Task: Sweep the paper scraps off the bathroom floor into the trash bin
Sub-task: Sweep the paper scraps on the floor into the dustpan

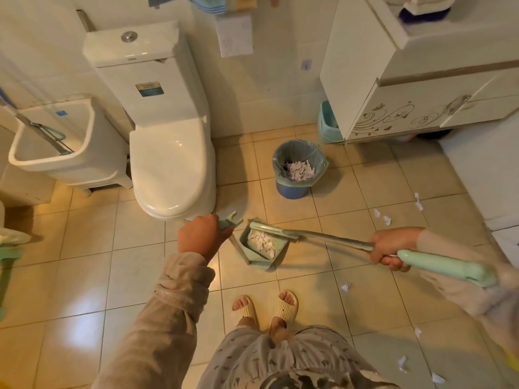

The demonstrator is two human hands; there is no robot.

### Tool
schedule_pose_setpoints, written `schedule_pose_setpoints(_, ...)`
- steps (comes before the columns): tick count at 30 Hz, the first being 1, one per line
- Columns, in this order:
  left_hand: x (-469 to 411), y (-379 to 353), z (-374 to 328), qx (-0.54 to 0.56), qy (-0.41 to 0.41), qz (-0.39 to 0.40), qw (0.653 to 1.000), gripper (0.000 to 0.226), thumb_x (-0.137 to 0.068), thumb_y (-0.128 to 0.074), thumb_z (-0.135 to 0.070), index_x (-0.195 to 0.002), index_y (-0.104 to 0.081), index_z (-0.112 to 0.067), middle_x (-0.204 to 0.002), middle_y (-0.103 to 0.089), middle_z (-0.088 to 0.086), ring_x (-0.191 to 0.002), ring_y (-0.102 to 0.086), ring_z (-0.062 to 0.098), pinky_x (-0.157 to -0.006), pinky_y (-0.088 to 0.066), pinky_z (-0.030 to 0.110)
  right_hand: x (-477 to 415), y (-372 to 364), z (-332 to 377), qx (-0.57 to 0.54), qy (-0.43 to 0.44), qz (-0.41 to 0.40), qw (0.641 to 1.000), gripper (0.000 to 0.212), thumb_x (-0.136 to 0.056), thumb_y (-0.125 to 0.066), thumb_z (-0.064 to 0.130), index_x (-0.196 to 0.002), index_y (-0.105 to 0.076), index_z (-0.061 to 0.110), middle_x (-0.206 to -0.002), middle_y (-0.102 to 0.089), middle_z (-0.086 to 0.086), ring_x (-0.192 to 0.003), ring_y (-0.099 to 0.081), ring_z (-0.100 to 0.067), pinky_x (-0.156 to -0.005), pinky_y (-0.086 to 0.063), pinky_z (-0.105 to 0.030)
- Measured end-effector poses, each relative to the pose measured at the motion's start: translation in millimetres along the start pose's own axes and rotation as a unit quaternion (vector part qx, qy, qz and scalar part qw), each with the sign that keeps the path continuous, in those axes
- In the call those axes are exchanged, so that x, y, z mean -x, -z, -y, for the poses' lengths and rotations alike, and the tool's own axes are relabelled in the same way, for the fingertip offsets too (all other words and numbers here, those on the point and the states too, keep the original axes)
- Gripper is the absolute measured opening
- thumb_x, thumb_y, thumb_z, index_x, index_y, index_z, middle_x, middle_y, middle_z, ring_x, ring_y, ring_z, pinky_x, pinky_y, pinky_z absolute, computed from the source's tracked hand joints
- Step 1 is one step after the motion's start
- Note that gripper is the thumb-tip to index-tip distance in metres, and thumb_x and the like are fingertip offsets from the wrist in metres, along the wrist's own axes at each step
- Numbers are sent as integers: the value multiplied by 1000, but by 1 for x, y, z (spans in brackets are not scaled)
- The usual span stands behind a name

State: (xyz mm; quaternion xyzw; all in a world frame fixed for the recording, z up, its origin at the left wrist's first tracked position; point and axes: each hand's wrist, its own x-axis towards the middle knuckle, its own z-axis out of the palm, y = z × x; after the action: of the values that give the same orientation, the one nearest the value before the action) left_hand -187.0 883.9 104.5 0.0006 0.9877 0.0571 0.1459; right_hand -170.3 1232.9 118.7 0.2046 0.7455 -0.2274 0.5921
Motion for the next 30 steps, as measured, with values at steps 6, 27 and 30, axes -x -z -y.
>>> schedule_pose_setpoints(6, 3, 1, -2, 0, 4, 7, 1000, 46, -90, -47, -54, -102, -65, -12, -95, -70, 8, -86, -66, 25, -78, -55, 35, -14, -22, 32, 18, -3, -63, 998, 12, -88, -41, 0, -78, -41, 5, -27, -41, 0, -21, -39, -9, -34, -35, -12)
schedule_pose_setpoints(27, -69, 31, -11, 5, -147, 56, 988, 41, -89, -52, -49, -96, -67, -12, -93, -70, 7, -84, -64, 24, -74, -49, 32, 12, -197, -21, -250, -4, -38, 968, 17, -90, -42, 2, -78, -34, 12, -59, -43, -3, -46, -41, -10, -35, -36, -15)
schedule_pose_setpoints(30, -78, 32, -13, -18, -219, 73, 973, 37, -90, -53, -47, -96, -67, -13, -89, -67, 3, -77, -59, 17, -67, -44, 27, 19, -211, -11, -323, -20, -76, 943, 27, -90, -44, 0, -71, -30, 16, -57, -42, -5, -39, -41, -10, -33, -35, -17)
